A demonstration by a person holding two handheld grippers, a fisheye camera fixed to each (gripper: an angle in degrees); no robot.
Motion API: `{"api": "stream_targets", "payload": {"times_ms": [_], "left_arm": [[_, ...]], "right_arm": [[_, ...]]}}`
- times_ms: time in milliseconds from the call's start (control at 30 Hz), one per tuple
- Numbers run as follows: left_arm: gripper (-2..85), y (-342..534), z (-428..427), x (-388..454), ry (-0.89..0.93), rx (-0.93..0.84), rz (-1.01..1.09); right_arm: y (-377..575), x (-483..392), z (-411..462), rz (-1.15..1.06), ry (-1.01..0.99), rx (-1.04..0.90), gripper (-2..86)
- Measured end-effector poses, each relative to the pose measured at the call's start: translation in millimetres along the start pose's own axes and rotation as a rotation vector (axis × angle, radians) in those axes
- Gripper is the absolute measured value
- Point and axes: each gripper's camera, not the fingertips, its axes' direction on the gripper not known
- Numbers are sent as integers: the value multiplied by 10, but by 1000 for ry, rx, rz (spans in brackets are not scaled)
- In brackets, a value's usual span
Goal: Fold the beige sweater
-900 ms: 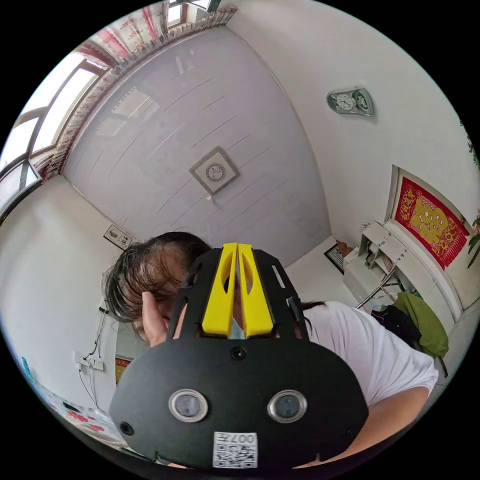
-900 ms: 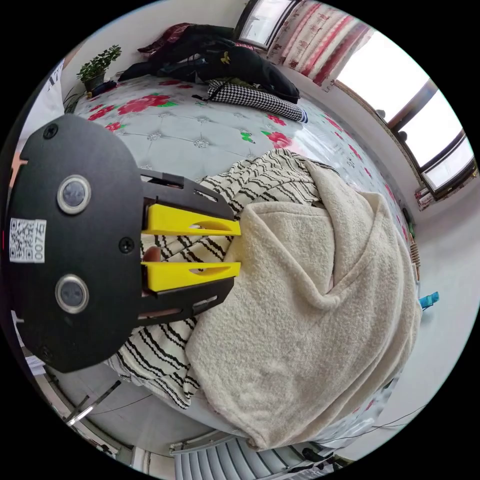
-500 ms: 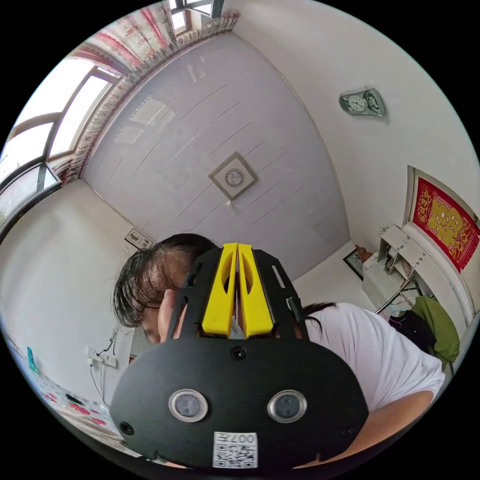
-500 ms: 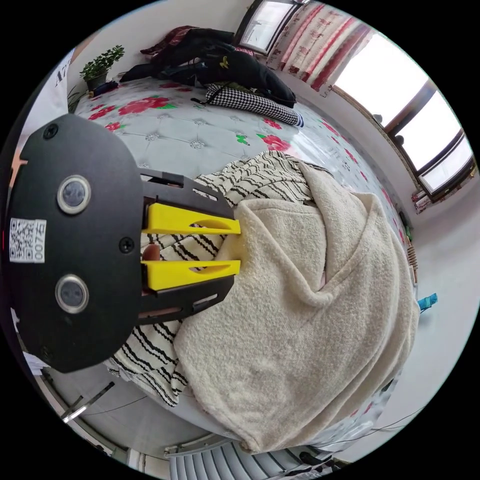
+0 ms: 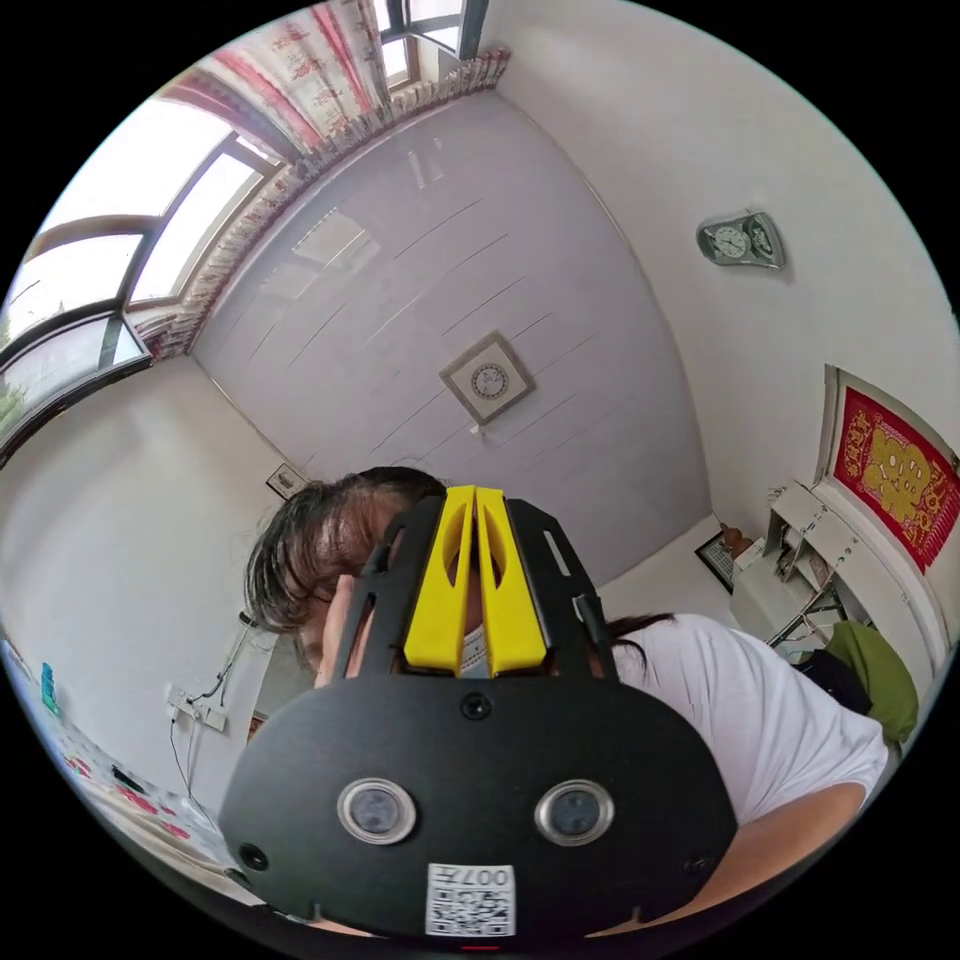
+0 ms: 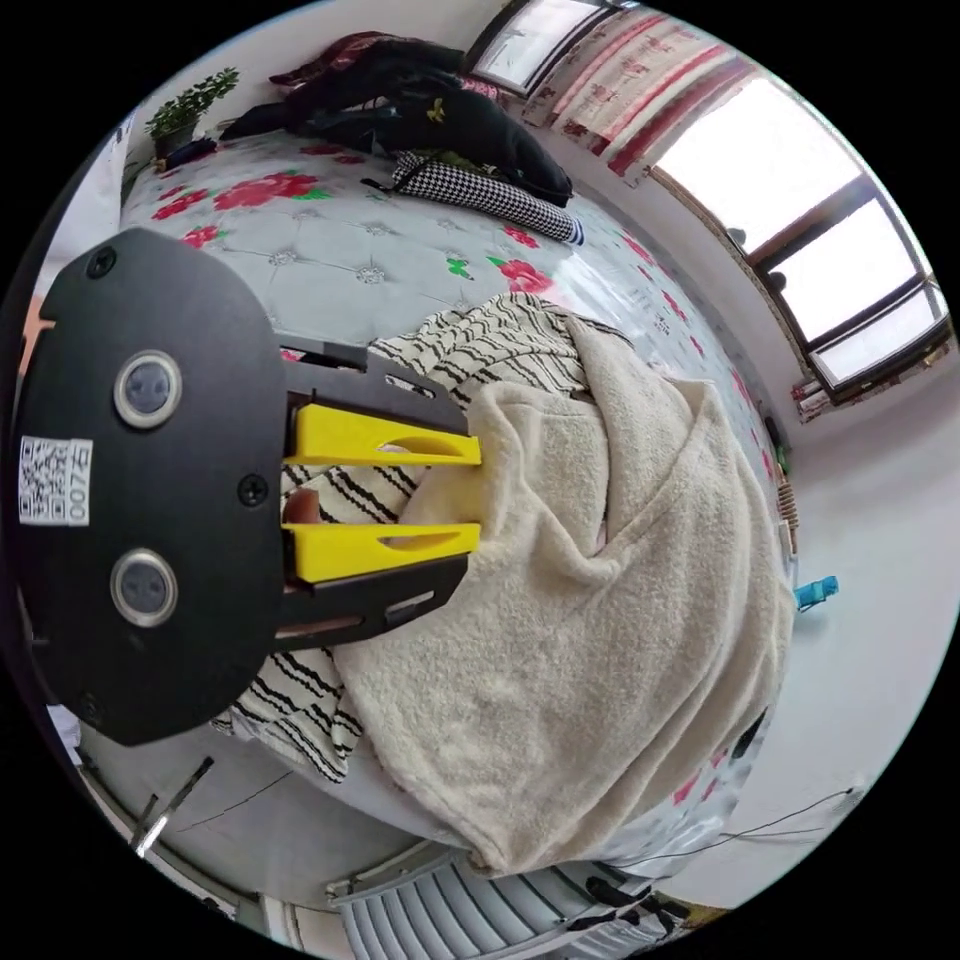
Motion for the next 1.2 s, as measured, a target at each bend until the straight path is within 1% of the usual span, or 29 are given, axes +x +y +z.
{"api": "stream_targets", "payload": {"times_ms": [67,167,267,333,433,533,567,600,633,700,733,767,800,833,867,900,933,967,1000,1033,1100,1133,1200], "left_arm": [[-10,-6,-4,-101,15,6,-4],[-10,0,58,-261,-8,-26,18],[-10,58,102,-550,9,-29,-3],[-10,104,132,-732,-8,-35,-1],[-9,166,167,-1046,16,-28,5],[-9,258,24,-1256,-173,-88,51],[-8,316,-73,-1352,-294,-160,49],[-6,411,-188,-1440,-468,-257,33],[-5,478,-250,-1462,-560,-300,39],[5,819,-536,-1511,-970,-441,25],[26,910,-608,-1527,-1063,-478,4],[68,1098,-754,-1567,-1229,-549,-49],[84,1287,-904,-1633,-1400,-613,-134],[93,1385,-976,-1668,-1466,-643,-178],[96,1581,-1112,-1727,-1558,-686,-264],[100,1759,-1195,-1763,-1605,-703,-315],[103,1840,-1214,-1780,-1623,-707,-327],[108,1987,-1232,-1854,-1668,-726,-361],[113,2129,-1201,-1991,-1711,-790,-397],[115,2201,-1163,-2070,-1735,-829,-402],[129,2508,-922,-2439,-1783,-1017,-377],[134,2587,-848,-2531,-1786,-1058,-360],[152,2881,-557,-2881,-1760,-1182,-305]], "right_arm": [[25,3,-140,25,3,87,86],[-79,95,36,58,25,13,86],[-162,194,267,76,29,-72,85],[-201,203,337,76,24,-80,83],[-281,158,462,55,43,-95,75],[-415,131,580,42,95,-127,58],[-486,147,597,45,118,-145,43],[-547,180,573,48,110,-145,30],[-567,204,545,54,94,-135,24],[-582,323,385,95,22,-68,10],[-571,354,338,104,5,-48,9],[-539,419,249,125,-32,-11,6],[-508,484,147,153,-73,26,5],[-494,507,85,164,-96,49,4],[-478,536,-55,180,-161,98,4],[-485,527,-197,172,-261,138,5],[-499,495,-269,152,-314,151,7],[-538,379,-414,90,-424,167,10],[-589,195,-544,8,-536,153,15],[-610,72,-611,-43,-595,140,17],[-580,-630,-868,-266,-736,72,21],[-535,-867,-919,-335,-768,46,22],[-207,-1846,-1053,-581,-912,-72,22]]}}
